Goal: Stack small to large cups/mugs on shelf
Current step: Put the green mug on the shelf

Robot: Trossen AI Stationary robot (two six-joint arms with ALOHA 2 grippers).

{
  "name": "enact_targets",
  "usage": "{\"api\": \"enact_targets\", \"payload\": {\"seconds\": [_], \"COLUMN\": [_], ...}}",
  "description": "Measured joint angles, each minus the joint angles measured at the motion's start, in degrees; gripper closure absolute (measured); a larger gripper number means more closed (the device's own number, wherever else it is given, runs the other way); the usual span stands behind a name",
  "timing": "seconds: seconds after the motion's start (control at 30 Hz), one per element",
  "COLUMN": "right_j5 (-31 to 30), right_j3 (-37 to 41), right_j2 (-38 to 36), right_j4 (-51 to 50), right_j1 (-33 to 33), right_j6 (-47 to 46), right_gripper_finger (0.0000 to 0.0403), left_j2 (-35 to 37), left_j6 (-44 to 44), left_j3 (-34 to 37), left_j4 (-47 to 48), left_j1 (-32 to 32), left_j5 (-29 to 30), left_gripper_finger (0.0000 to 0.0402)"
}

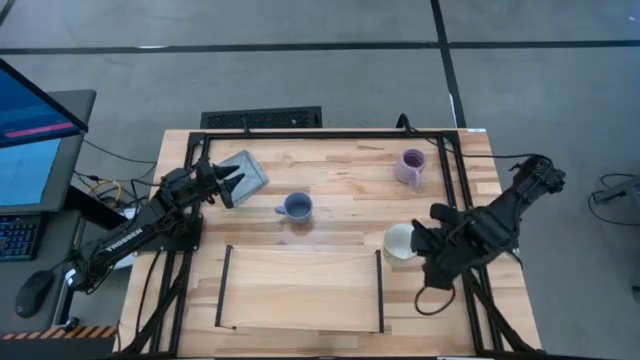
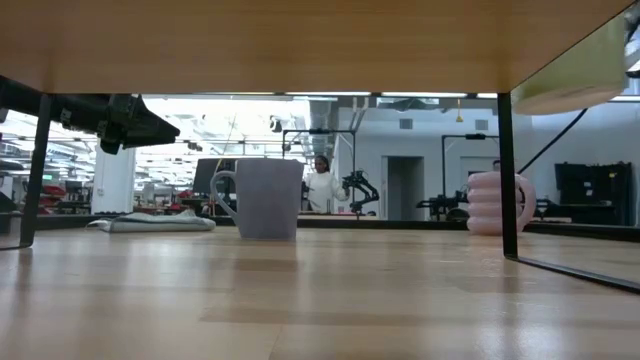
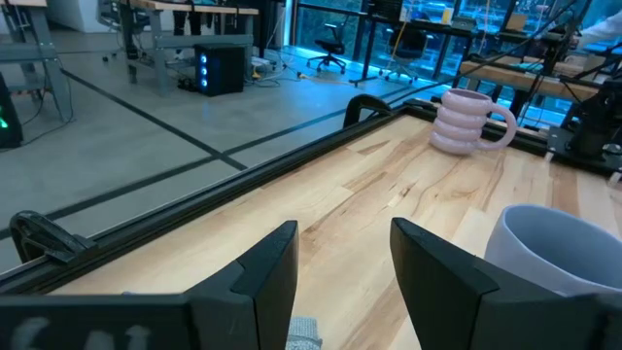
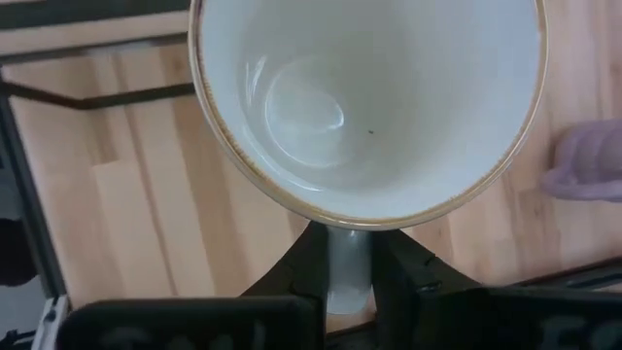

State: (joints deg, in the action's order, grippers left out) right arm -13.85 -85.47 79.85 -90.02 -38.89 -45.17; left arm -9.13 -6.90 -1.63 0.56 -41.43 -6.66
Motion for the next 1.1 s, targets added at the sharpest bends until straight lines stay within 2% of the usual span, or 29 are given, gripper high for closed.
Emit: {"api": "enact_targets", "payload": {"seconds": [0.33, 0.67, 1.1], "right_j5": [-2.6, -4.7, -5.1], "right_j3": [0.0, 0.0, 0.0], "right_j2": [0.0, 0.0, 0.0], "right_j4": [0.0, 0.0, 5.4], "right_j1": [7.0, 13.8, 16.8], "right_j6": [0.9, 7.6, 15.8], "right_gripper_finger": [0.0337, 0.0337, 0.0337], "left_j2": [0.0, 0.0, 0.0], "left_j6": [0.0, 0.0, 0.0], "left_j3": [0.0, 0.0, 0.0], "left_j4": [0.0, 0.0, 0.0], "left_j1": [0.0, 0.0, 0.0], "left_j5": [0.0, 0.0, 0.0], "left_gripper_finger": [0.0246, 0.0246, 0.0246]}}
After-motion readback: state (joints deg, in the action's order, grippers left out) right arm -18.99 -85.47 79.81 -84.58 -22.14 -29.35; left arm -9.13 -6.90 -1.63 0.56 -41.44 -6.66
